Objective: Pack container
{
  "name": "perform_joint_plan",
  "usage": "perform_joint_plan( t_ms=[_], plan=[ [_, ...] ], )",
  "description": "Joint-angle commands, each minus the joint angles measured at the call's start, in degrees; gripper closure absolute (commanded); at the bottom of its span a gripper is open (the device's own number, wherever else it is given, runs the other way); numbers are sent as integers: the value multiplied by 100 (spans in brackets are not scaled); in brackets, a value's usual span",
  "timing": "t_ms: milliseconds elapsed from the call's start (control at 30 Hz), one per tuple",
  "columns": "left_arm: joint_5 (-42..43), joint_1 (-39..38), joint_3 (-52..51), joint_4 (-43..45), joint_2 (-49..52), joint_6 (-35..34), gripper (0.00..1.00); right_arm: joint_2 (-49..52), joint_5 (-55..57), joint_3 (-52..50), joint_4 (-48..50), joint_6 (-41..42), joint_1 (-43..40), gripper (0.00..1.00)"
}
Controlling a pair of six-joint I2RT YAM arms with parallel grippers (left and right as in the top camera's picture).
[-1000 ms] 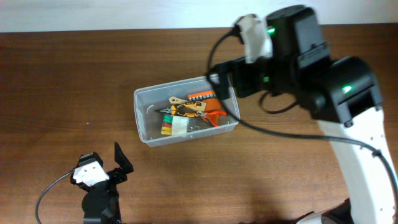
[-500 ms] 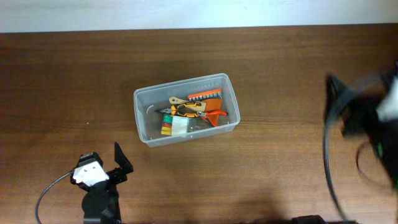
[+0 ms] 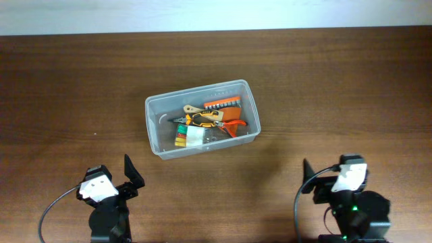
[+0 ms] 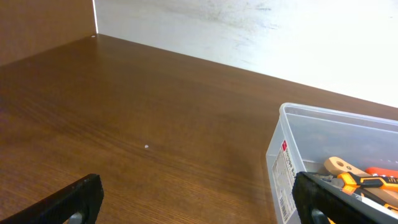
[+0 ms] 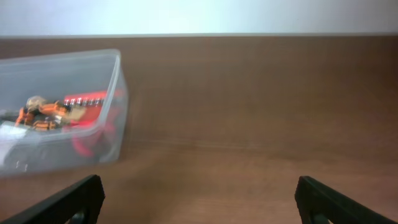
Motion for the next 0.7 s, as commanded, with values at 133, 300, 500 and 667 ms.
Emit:
perform_joint_plan(
  t_ms=[133,300,500,667],
  plan=[
    [-22,-22,-22,-4,-24,50,1,-911,-619,-778,98,0,-46,1],
    [-24,-22,-22,-4,-24,50,1,-896,-619,-796,96,0,-37,2],
    [-24,-22,-22,-4,-24,50,1,-896,-560,-798,-197,-2,-37,1],
    [-24,-22,-22,-4,-24,50,1,-894,-111,-798,-649,-2,-37,2]
  ],
)
